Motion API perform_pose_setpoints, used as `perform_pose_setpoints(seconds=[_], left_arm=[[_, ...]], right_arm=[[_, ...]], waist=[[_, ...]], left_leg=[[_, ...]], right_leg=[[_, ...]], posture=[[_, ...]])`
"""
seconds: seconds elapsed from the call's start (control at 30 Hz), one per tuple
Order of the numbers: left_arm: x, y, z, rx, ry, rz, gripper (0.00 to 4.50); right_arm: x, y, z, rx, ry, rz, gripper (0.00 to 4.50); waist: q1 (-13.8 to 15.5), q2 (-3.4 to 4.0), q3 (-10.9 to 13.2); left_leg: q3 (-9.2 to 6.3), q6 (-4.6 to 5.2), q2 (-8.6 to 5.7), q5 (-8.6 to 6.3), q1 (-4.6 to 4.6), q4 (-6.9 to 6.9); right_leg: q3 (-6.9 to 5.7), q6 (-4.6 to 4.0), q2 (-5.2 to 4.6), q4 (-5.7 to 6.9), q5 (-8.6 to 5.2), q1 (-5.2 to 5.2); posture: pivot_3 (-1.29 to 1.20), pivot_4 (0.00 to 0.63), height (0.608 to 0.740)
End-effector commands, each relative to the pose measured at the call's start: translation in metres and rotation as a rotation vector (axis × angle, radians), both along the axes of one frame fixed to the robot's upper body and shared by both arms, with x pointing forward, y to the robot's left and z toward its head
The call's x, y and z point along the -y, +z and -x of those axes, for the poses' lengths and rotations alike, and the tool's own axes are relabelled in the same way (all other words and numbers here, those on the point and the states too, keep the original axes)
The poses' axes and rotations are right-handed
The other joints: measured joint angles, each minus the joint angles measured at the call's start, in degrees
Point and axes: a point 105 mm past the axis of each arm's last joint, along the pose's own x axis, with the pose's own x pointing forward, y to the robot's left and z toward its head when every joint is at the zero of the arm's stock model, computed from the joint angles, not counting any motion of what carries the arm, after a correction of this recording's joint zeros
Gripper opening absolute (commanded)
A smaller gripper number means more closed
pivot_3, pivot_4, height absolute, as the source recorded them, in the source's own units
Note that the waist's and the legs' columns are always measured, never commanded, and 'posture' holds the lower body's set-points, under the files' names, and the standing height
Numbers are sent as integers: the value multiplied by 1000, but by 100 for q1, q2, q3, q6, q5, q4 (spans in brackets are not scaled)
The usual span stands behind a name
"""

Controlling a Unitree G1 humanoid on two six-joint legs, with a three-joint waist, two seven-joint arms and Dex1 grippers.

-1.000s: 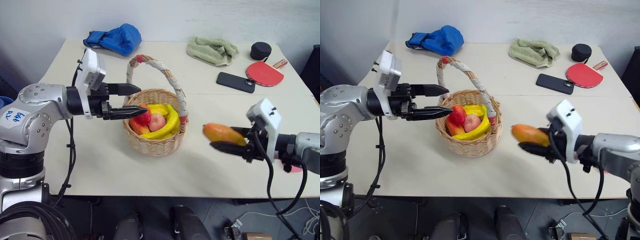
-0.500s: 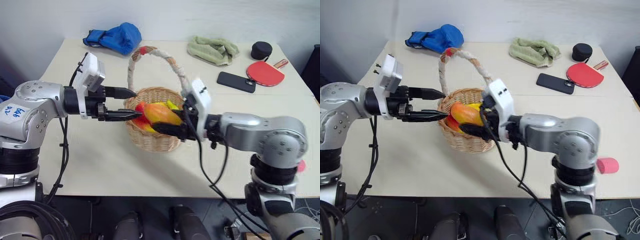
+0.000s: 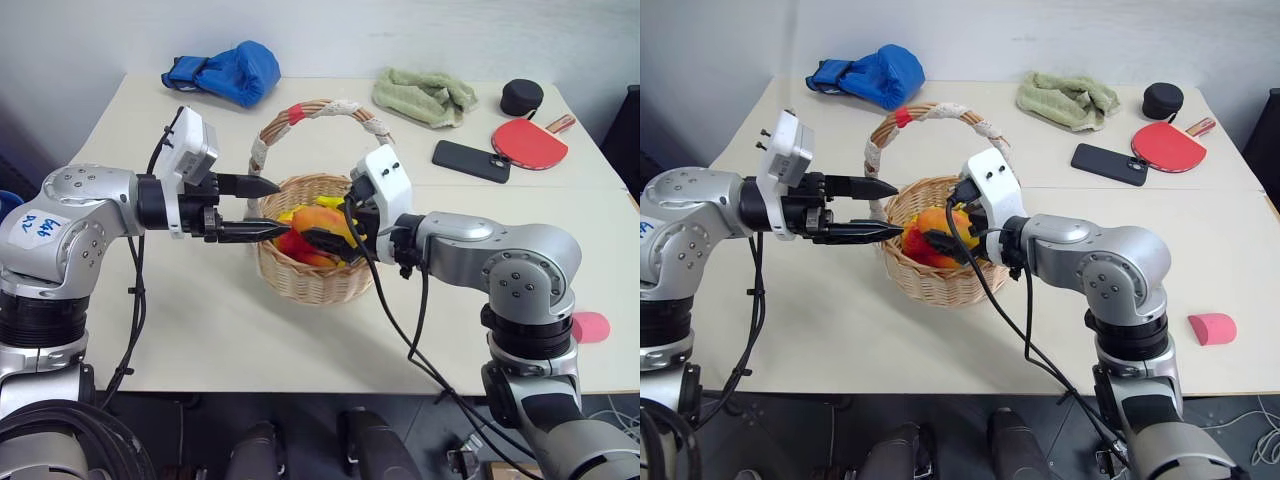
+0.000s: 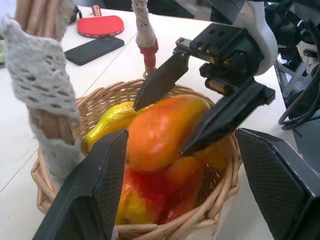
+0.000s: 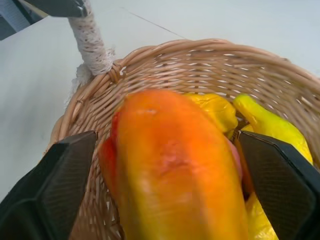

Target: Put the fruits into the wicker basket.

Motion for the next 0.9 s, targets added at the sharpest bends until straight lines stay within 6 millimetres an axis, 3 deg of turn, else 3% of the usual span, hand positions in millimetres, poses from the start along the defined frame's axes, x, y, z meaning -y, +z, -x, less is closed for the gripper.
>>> perform_pose_setpoints(seconds=[0.03, 0.1, 0.17, 0.3, 0.43, 0.6, 0.8, 0.9], left_arm=[[2, 10, 4, 57, -21, 16, 3585], [5, 10, 4, 55, -35, 21, 3585], [9, 11, 5, 53, -58, 31, 3585], [12, 13, 3, 54, -73, 32, 3585], [15, 15, 0, 59, -85, 33, 3585], [19, 16, 1, 57, -108, 32, 3585], [22, 17, 1, 56, -121, 33, 3585], [25, 19, 2, 59, -134, 36, 3585]], right_arm=[[-6, 28, 35, 73, 193, -110, 4459], [4, 29, 41, 71, 205, -108, 4459], [30, 27, 41, 71, 134, -90, 4459], [64, 28, 46, 60, 56, -100, 4459], [85, 17, 42, 47, -70, -50, 4459], [85, 12, 27, 84, -192, -68, 4459], [77, 22, 11, 133, -255, -146, 4459], [71, 14, 2, 130, -273, -131, 4459]], waist=[[7, 0, 0], [27, 0, 0], [51, -1, 0], [71, -2, 0], [38, -2, 0], [5, -2, -1], [38, -2, -1], [49, -2, -1]], left_leg=[[0, 0, 0, 0, 0, 0], [-3, 0, 1, 0, 0, -1], [-9, 0, 1, 0, 0, 0], [-11, 11, -11, 2, -1, 2], [-10, 11, -9, 3, 1, 1], [-3, 1, -4, 8, 3, -2], [-3, 0, -5, 9, 2, -1], [-4, 1, -5, 9, 2, -1]], right_leg=[[-1, 0, 0, 0, 0, 0], [-4, 0, -1, 1, 0, 1], [-8, 0, -3, 0, 0, 5], [-8, 0, -14, -16, 0, 15], [-5, 0, -9, -17, 0, 17], [7, 0, 4, -12, 0, 12], [6, 0, 1, -11, 0, 11], [5, 0, 1, -11, 0, 11]], posture=[[0, 150, 740], [0, 150, 740], [0, 150, 740], [0, 150, 740], [0, 150, 740], [0, 150, 740], [0, 150, 740], [0, 150, 740]])
